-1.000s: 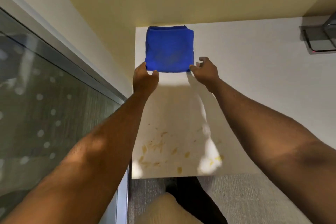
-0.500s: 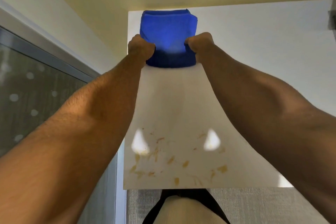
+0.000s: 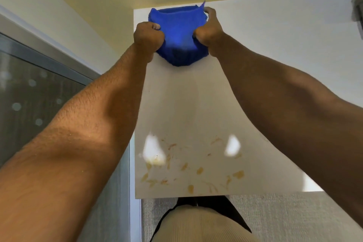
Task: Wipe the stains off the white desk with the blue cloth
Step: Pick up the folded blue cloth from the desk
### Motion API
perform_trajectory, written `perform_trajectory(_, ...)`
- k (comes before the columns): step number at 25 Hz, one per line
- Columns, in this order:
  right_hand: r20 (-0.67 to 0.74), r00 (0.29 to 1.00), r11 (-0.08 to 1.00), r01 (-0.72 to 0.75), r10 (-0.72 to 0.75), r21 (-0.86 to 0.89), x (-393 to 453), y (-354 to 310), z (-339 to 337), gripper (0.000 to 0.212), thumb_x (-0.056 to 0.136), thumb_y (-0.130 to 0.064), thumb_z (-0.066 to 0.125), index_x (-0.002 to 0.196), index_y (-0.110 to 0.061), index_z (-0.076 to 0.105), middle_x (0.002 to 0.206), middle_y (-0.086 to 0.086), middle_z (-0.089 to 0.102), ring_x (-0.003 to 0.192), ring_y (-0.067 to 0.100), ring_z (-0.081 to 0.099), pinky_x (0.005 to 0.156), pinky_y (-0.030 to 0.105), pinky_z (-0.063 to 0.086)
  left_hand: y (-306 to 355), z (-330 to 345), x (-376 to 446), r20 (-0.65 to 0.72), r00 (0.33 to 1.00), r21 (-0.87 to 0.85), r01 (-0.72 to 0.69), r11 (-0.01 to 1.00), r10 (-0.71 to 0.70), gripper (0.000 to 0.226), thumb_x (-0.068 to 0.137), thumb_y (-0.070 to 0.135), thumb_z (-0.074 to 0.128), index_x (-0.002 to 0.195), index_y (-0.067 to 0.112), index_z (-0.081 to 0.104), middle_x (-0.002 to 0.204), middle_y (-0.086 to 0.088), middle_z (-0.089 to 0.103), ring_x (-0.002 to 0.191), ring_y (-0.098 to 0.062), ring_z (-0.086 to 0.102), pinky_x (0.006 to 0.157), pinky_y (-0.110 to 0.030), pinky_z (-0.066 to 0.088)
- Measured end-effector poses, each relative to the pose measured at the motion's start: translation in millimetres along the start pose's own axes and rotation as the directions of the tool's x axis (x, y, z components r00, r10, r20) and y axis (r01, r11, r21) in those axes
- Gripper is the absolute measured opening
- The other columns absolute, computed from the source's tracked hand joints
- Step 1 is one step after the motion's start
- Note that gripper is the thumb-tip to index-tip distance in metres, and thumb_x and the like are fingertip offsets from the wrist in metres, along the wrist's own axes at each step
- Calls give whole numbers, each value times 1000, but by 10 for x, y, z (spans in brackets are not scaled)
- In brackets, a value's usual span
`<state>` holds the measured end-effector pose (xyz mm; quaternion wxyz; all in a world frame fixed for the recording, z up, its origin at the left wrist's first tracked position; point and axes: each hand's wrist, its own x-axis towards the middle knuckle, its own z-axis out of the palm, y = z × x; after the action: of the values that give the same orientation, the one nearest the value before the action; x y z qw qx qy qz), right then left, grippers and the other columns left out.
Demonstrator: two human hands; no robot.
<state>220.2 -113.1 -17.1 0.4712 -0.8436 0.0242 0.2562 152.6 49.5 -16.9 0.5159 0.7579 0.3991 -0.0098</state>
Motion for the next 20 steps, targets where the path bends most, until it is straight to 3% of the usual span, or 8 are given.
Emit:
perform_trajectory(3,-86,986,989,144,-142,13,-129,-117,-277,52,83,-1,52,129,-24,55,116,-6,56,110,15,56,96,24,48,239,-79,-156,18,1000,-49,-1,999,2,25,82,-5,58,77,20,54,84,-3,50,77,-19,47,63,-29,46)
perform_trajectory(6,-154,979,988,147,-137,56,-368,-249,-668,27,79,-7,57,96,-25,68,87,-13,62,91,10,59,79,20,50,539,-104,-498,88,995,-142,-31,989,44,24,77,-6,58,73,18,57,82,-7,54,73,-19,52,59,-29,49)
perform_trajectory(8,-201,970,986,155,-139,65,-612,-198,-970,21,75,-6,57,77,-25,66,74,-14,62,79,8,58,66,17,47,637,10,-819,137,985,-220,-72,973,104,24,73,-6,57,71,17,53,82,-10,48,73,-21,47,63,-34,47)
perform_trajectory(10,-257,953,984,174,-162,26,-956,20,-1268,22,75,-6,56,80,-25,66,79,-12,64,80,6,59,68,15,46,578,252,-1192,149,974,-268,-127,955,171,20,75,-4,62,75,16,60,86,-11,57,77,-25,59,77,-36,57)
perform_trajectory(12,-315,932,983,182,-181,-24,-1364,375,-1520,28,76,-5,55,91,-24,69,91,-9,66,86,6,60,73,14,48,416,547,-1610,137,965,-241,-188,952,225,25,80,5,68,104,12,70,108,-10,69,102,-25,68,97,-35,54)
perform_trajectory(15,-379,910,986,151,-168,-73,-1979,1067,-1705,34,78,-2,53,97,-25,69,100,-4,67,92,8,61,74,17,48,-41,925,-2305,227,927,-193,-257,947,298,45,81,14,72,125,8,64,124,-10,66,112,-24,65,103,-32,48)
perform_trajectory(18,-389,921,997,-16,-13,-72,-2476,1824,-1708,42,75,3,50,99,-25,69,111,3,69,99,17,63,83,28,51,-668,1187,-2899,432,865,-107,-234,966,257,54,80,22,71,131,9,59,133,-11,59,120,-28,60,106,-36,46)
perform_trajectory(20,-356,924,961,-214,140,-177,-2735,2266,-1620,42,77,1,53,108,-23,68,120,4,66,110,25,61,97,35,50,-1074,1232,-3182,564,807,120,-290,950,175,56,84,26,70,137,14,55,138,-9,55,125,-29,56,108,-38,44)
